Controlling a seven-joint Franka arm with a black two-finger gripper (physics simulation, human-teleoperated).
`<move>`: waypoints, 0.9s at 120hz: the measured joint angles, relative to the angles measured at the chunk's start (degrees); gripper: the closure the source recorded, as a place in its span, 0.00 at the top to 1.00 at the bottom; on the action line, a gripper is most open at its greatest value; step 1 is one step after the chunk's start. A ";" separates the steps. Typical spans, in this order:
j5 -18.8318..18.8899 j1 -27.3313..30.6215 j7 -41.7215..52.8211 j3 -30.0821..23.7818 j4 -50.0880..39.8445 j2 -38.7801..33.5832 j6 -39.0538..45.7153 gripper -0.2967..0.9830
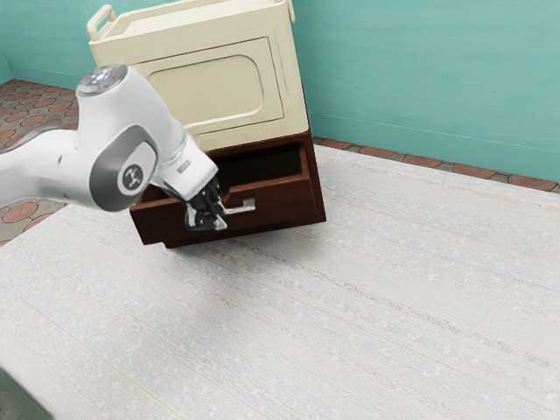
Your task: Pull the drawer handle with one arm to open the drawer
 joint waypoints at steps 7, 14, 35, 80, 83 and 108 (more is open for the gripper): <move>0.01 0.02 -0.05 -0.20 -0.62 -0.61 0.00 0.28; 0.04 -0.04 -0.11 -0.28 -1.27 -1.22 0.01 0.28; 0.10 0.13 -0.34 -1.07 -3.66 -3.39 0.09 0.28; 0.10 0.47 -0.87 -2.70 -7.65 -7.13 0.11 0.29; 0.09 0.46 -0.91 -2.78 -7.85 -7.36 0.11 0.29; 0.10 0.45 -1.23 -3.58 -9.78 -9.23 0.11 0.29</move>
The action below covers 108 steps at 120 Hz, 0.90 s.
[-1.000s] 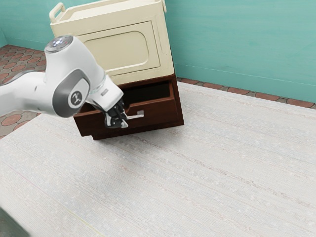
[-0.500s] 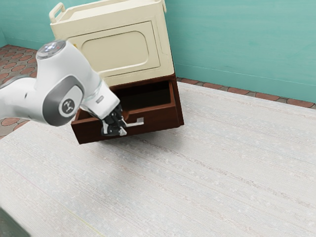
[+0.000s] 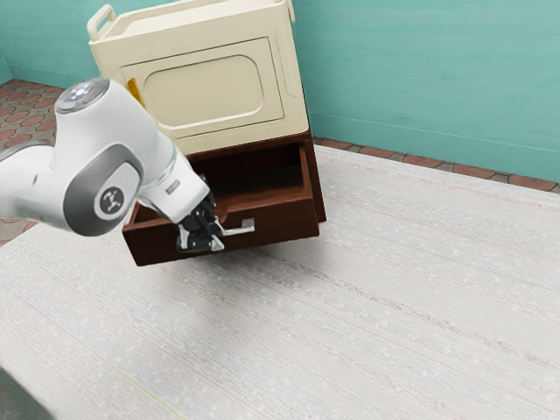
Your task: Pull the drawer handle with one arm to open the drawer
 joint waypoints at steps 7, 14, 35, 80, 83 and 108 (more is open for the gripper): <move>0.05 0.04 -0.12 -0.19 -0.47 -0.46 0.03 0.29; 0.14 0.11 -0.29 -0.33 -0.80 -0.79 0.13 0.28; 0.49 0.26 -0.92 -0.65 -1.84 -2.06 0.62 0.23; 1.15 0.01 -0.97 -0.08 -1.30 -10.24 -3.73 0.57; 1.34 0.00 -0.93 0.54 -0.08 -10.83 -5.34 0.59; 3.15 0.72 -0.85 3.83 10.74 -9.79 -23.37 0.70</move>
